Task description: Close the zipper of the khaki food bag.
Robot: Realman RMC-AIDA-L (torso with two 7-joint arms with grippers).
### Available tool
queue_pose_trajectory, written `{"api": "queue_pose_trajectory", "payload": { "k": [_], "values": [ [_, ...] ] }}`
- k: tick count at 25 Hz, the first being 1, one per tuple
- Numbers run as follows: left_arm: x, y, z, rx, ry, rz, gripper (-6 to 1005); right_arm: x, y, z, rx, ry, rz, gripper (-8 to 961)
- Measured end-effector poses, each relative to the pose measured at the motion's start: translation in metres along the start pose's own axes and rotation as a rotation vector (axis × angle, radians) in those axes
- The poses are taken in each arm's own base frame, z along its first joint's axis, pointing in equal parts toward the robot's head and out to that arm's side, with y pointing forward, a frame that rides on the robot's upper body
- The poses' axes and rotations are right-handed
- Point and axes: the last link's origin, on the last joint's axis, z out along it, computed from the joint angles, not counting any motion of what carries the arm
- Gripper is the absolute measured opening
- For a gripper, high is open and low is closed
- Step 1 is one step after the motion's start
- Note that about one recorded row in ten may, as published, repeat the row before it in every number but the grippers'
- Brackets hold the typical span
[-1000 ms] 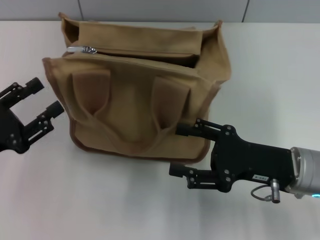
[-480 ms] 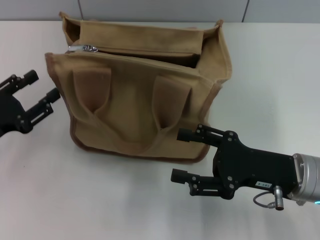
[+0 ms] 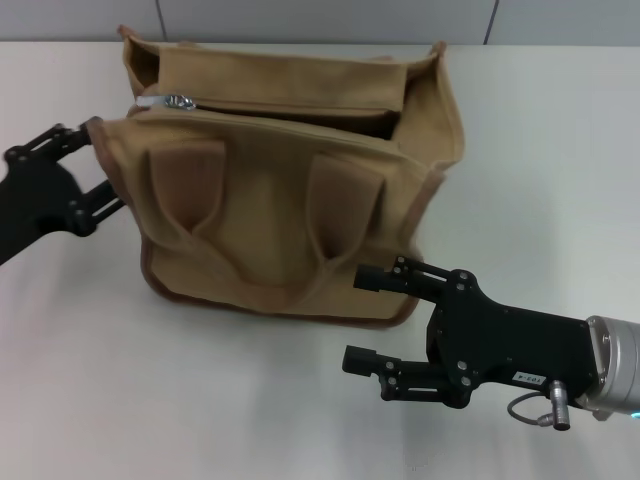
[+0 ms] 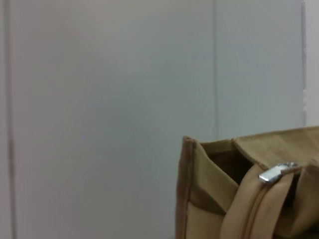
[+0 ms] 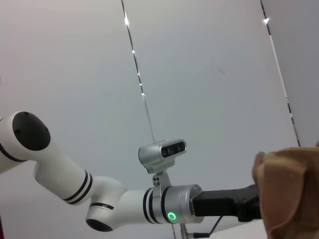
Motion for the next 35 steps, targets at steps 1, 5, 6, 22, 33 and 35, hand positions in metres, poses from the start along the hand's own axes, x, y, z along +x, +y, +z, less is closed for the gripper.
{"api": "queue_pose_trajectory", "payload": {
  "k": [1,5,6,22,33,35],
  "values": [
    [0.002,0.004,0.009,-0.023,0.018,-0.012,607,0.001,0.001,-0.001,0.006,-0.002,0.0,818],
    [0.005,0.006,0.016,-0.023,0.05,-0.031,604,0.002,0.002,-0.002,0.008,-0.004,0.005,818],
    [0.008,0.006,0.02,-0.011,0.079,-0.046,603,0.004,0.003,-0.002,0.008,-0.005,0.013,818],
    [0.026,-0.003,0.02,0.054,0.233,-0.14,590,0.003,0.0,-0.005,0.066,-0.053,-0.003,818],
    [0.021,0.004,0.02,0.06,0.258,-0.251,435,-0.005,-0.001,-0.001,0.039,-0.076,-0.022,818],
    [0.021,0.004,0.02,0.06,0.259,-0.25,318,-0.005,-0.001,-0.001,0.037,-0.078,-0.023,818]
  ]
}}
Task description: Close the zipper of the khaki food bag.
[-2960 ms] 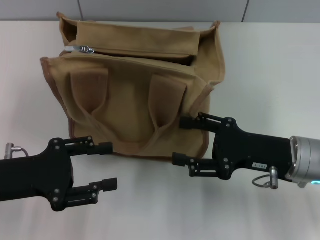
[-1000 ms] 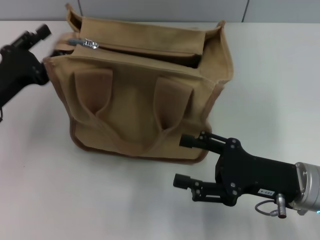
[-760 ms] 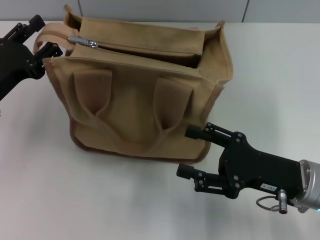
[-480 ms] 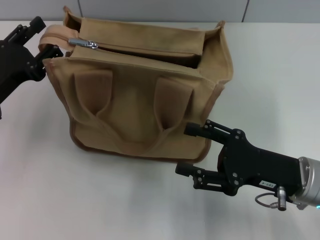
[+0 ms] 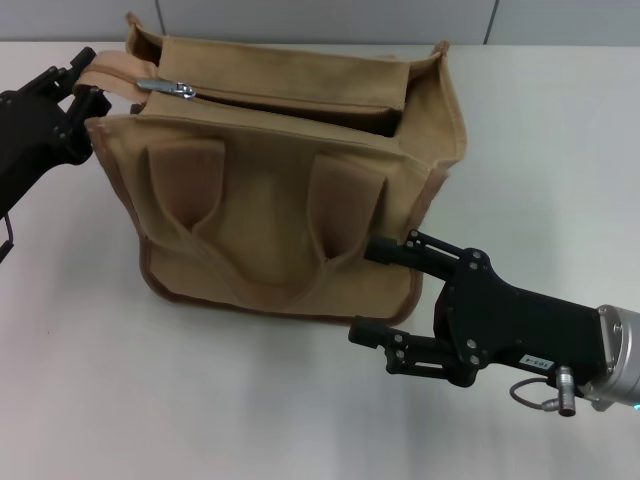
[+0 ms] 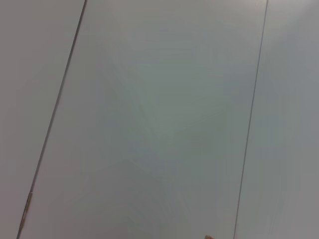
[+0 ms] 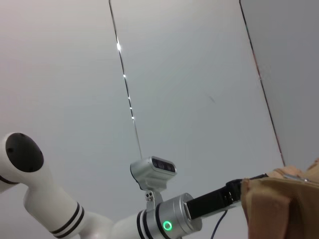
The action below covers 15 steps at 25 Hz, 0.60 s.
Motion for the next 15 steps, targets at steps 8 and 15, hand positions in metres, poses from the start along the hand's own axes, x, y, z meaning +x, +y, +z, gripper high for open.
{"api": "queue_pose_trajectory", "payload": {
  "k": [8,15],
  "values": [
    [0.002,0.002,0.003,0.016,0.053,-0.03,100,-0.013,0.004,-0.003,0.004,-0.113,-0.089,819],
    [0.006,0.004,0.005,-0.002,0.087,-0.102,22,-0.038,-0.016,0.002,0.089,-0.232,-0.185,819]
  ]
}}
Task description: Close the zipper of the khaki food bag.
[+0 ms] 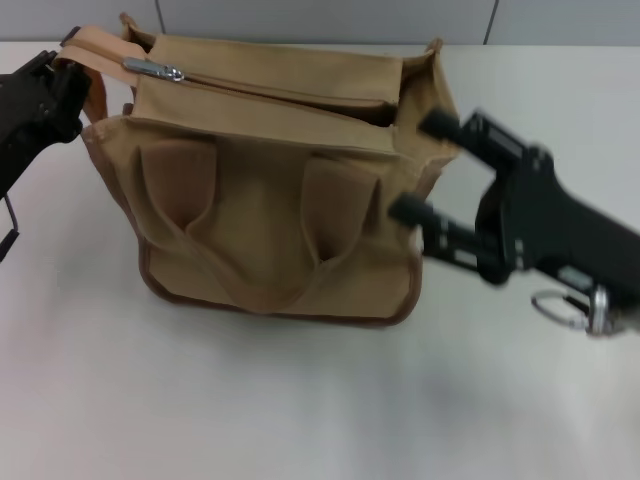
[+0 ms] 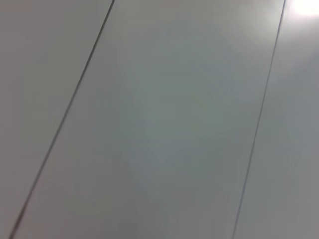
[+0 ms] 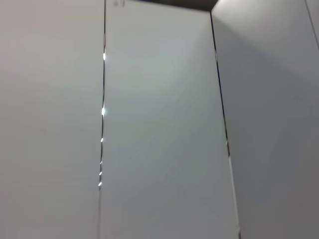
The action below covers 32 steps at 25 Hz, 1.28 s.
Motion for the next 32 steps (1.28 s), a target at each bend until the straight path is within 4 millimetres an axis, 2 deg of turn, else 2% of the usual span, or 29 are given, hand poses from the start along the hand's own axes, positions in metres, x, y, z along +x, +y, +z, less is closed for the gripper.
{"api": "queue_pose_trajectory", "payload": {
  "k": [5,6,7,11,12,13,14,16,17,19,21,22,26,32],
  "values": [
    [-0.001,0.005,0.003,-0.038,-0.007,-0.061,23,-0.007,-0.029,0.019,0.086,-0.016,-0.092,819],
    [0.0,0.008,0.004,-0.055,0.002,-0.079,23,-0.006,-0.038,0.03,0.1,0.009,-0.136,819],
    [0.0,0.008,0.004,-0.055,0.002,-0.079,23,-0.006,-0.038,0.03,0.1,0.009,-0.136,819],
    [0.003,0.014,0.005,-0.097,0.032,-0.097,24,-0.006,-0.044,0.059,0.029,0.053,-0.306,819],
    [0.003,0.014,0.005,-0.097,0.032,-0.097,24,-0.006,-0.044,0.059,0.029,0.053,-0.306,819],
    [0.004,0.015,0.006,-0.105,0.035,-0.101,24,-0.007,-0.043,0.068,-0.007,0.063,-0.407,819],
    [0.004,0.015,0.006,-0.105,0.035,-0.101,24,-0.007,-0.043,0.068,-0.007,0.063,-0.407,819],
    [0.004,0.016,0.006,-0.11,0.035,-0.118,24,-0.004,-0.037,0.077,-0.068,0.072,-0.576,819],
    [0.004,0.016,0.006,-0.11,0.035,-0.118,24,-0.004,-0.037,0.077,-0.068,0.072,-0.576,819],
    [0.004,0.016,0.006,-0.113,0.035,-0.125,25,-0.002,-0.034,0.082,-0.084,0.07,-0.686,819],
    [0.005,0.016,0.007,-0.115,0.035,-0.136,25,-0.002,-0.033,0.088,-0.066,0.056,-0.836,819],
    [0.005,0.016,0.007,-0.116,0.036,-0.143,25,-0.002,-0.033,0.088,-0.066,0.056,-0.836,819],
    [0.006,0.018,0.013,-0.138,0.034,-0.148,26,-0.006,-0.034,0.099,-0.009,0.026,-1.068,819],
    [0.007,0.022,0.017,-0.166,0.041,-0.171,27,0.001,-0.037,0.112,-0.023,0.086,-1.134,819]
  ]
}}
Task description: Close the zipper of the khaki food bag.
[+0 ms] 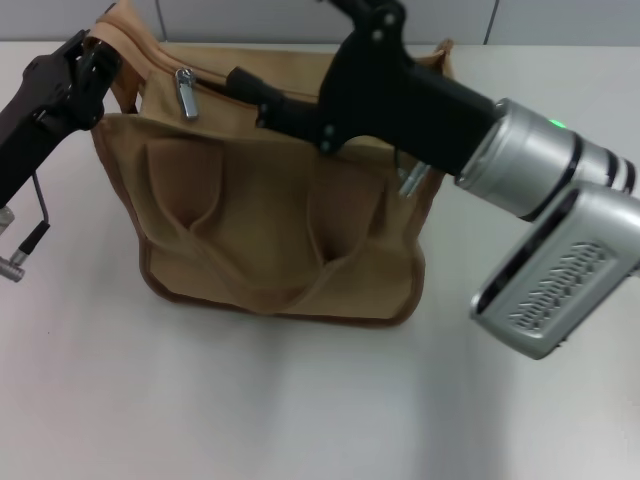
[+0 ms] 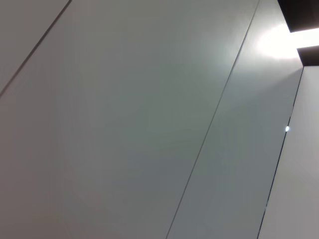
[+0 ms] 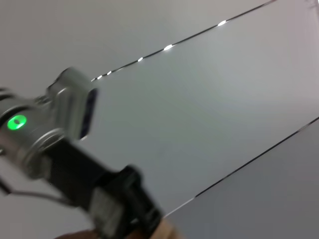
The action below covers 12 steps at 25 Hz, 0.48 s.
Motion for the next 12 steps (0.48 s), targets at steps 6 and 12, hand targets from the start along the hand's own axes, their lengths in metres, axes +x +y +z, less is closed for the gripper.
{"api": "queue_pose_trajectory", "payload": {
  "k": [6,12],
  "values": [
    [-0.0001,0.0021,0.0036,-0.008,0.025,-0.019,27,0.0042,0.0063,0.0054,-0.047,0.027,-0.053,819],
    [0.0002,0.0018,0.0079,-0.017,0.022,-0.018,28,0.0075,0.0043,0.0054,-0.041,0.045,-0.191,819]
  ]
}}
